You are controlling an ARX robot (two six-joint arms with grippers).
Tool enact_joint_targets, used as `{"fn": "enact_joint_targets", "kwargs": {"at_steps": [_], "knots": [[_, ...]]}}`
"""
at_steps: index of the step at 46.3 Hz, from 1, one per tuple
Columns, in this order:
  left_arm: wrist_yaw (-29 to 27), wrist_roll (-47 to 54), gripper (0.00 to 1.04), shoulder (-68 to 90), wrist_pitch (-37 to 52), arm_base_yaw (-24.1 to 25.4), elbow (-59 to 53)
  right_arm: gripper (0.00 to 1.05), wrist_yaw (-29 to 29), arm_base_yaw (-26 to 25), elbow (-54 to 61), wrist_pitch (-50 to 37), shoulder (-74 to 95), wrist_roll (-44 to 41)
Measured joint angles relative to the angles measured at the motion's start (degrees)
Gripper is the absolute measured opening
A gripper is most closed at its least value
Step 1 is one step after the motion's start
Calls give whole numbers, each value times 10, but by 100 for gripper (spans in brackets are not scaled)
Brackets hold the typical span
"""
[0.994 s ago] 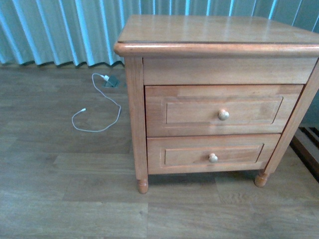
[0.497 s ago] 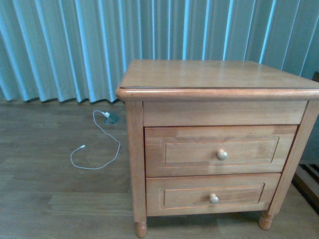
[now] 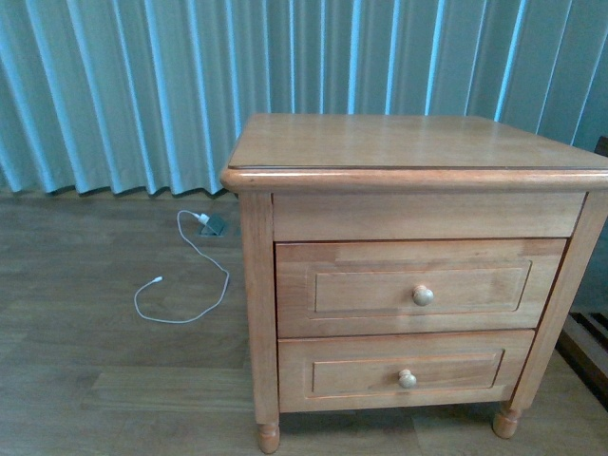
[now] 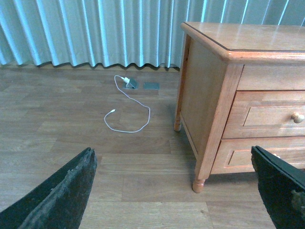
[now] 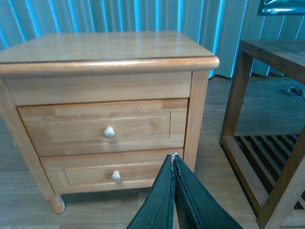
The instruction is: Put charger into drawer
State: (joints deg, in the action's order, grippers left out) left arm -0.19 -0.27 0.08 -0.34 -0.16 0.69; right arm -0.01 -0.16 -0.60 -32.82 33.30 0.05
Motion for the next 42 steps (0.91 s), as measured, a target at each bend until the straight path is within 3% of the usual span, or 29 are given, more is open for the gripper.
{"fn": "enact_joint_targets", "kwargs": {"at_steps": [23, 42], "knots": [[0, 0, 99, 0, 0, 0, 0, 2, 0, 0, 3, 153, -160, 0], [0, 0, 99, 0, 0, 0, 0, 2, 0, 0, 3, 217, -224, 0]]}}
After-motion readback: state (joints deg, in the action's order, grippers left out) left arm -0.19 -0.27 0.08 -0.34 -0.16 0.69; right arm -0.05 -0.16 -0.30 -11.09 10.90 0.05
